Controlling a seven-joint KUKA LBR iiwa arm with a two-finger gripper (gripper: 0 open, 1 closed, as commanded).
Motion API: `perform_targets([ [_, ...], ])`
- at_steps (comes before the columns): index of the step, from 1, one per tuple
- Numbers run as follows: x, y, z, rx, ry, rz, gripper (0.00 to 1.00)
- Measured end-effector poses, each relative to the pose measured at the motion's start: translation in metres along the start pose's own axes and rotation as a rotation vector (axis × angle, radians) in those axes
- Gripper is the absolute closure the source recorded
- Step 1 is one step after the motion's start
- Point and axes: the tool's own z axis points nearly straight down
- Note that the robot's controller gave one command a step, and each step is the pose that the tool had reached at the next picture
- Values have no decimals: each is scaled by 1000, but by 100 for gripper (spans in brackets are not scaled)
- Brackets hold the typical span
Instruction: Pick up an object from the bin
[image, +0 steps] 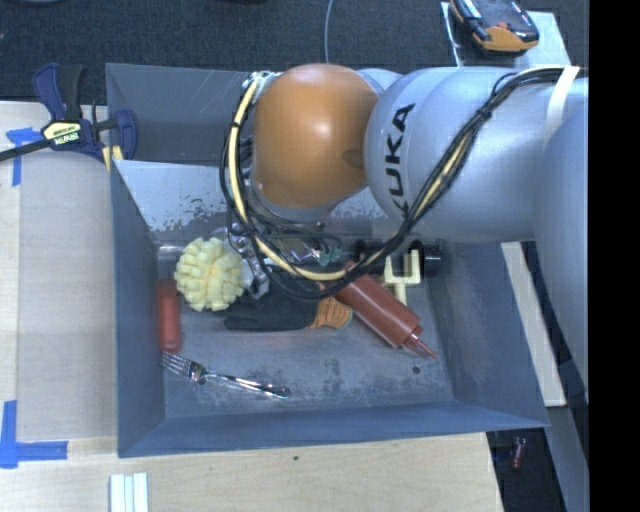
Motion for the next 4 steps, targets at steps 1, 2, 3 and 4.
perform_targets([
  [1, -6, 8, -42, -3, 7, -100, 100],
  [2, -13, -3, 22, 1, -4, -172, 100],
  [3, -11, -6, 95, 1, -5, -306, 100],
  [4, -31, 2, 110, 7, -11, -421, 100],
])
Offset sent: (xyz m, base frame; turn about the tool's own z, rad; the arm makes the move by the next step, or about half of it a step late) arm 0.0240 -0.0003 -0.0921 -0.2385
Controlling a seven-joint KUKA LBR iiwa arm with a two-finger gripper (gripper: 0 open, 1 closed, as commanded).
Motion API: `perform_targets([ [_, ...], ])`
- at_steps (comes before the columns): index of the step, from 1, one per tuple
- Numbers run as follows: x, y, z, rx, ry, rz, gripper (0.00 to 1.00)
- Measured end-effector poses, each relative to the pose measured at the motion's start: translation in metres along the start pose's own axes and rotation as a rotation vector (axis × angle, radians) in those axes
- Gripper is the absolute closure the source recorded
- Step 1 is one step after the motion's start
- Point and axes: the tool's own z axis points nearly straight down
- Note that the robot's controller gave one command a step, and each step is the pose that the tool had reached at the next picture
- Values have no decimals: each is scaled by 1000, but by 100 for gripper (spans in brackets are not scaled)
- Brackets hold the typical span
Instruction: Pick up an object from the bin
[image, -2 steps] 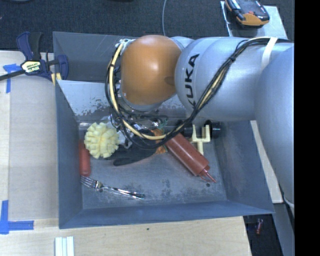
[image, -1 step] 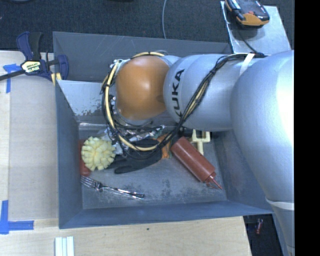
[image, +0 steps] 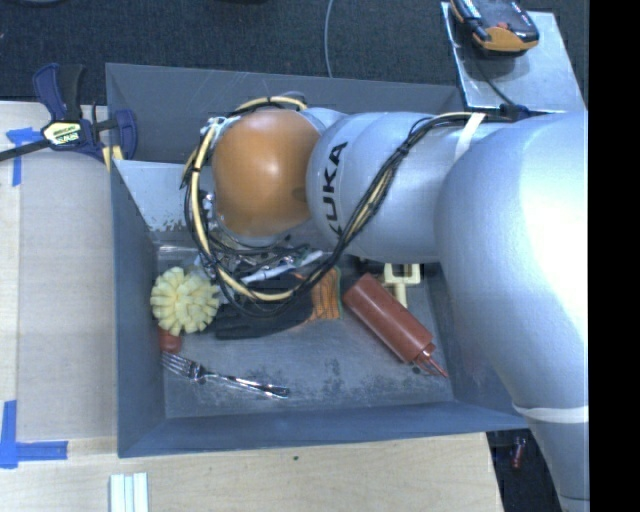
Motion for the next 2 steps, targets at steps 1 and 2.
perform_targets([
  [1, 0, 0, 0, 0, 0, 1, 100],
  [2, 0, 0, 0, -1, 1, 1, 100],
])
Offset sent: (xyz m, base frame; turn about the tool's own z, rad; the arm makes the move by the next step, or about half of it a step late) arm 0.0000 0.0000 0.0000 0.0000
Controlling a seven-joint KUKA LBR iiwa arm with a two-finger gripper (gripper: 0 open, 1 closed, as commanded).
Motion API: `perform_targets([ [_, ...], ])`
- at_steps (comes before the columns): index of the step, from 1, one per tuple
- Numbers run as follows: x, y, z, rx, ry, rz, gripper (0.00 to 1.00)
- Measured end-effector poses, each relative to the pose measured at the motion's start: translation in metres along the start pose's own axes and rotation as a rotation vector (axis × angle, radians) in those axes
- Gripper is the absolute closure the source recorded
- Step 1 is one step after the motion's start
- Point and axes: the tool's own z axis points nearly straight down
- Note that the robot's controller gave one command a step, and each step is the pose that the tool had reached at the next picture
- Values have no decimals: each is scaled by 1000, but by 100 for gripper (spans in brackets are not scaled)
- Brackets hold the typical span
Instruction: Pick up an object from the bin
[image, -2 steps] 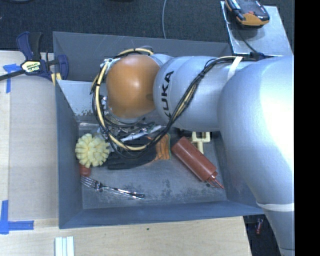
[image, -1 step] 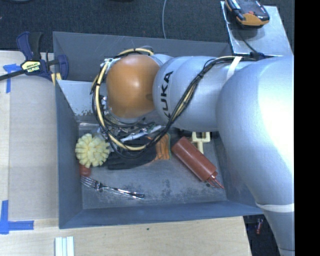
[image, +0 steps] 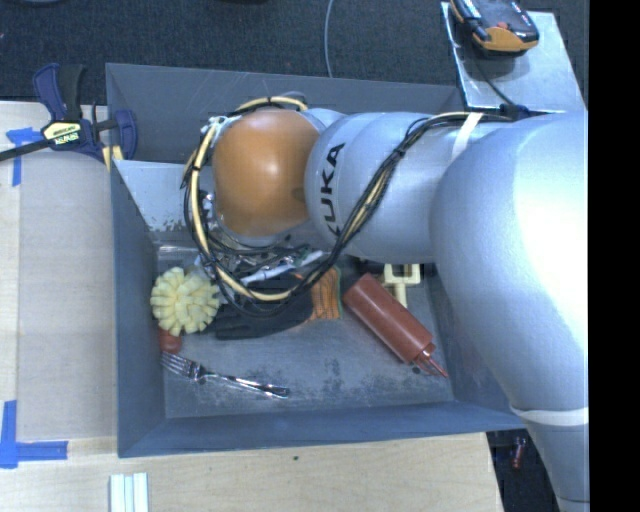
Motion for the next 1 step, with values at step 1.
perform_targets([
  [1, 0, 0, -1, -1, 0, 0, 100],
])
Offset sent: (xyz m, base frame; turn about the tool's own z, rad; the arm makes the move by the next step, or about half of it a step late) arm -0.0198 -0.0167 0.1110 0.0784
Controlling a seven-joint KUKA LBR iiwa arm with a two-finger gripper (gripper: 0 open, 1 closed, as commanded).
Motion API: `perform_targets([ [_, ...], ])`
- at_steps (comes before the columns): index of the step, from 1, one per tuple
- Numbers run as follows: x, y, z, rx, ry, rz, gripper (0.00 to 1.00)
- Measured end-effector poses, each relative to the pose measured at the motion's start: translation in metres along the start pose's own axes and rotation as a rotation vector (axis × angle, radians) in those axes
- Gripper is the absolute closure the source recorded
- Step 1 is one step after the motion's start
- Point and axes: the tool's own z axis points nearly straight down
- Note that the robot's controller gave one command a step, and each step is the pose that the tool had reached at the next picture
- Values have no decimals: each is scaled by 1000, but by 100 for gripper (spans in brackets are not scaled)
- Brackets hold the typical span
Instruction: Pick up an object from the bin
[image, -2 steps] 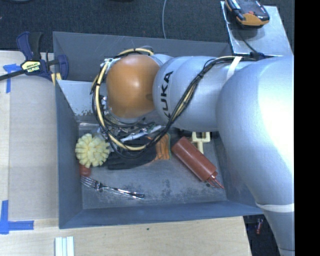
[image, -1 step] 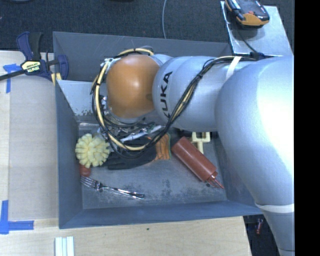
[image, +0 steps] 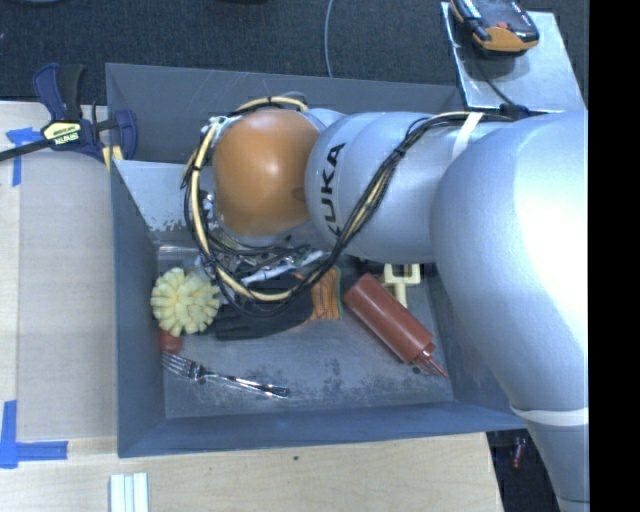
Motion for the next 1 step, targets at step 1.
perform_targets([
  [1, 20, 5, -111, 1, -3, 81, 100],
])
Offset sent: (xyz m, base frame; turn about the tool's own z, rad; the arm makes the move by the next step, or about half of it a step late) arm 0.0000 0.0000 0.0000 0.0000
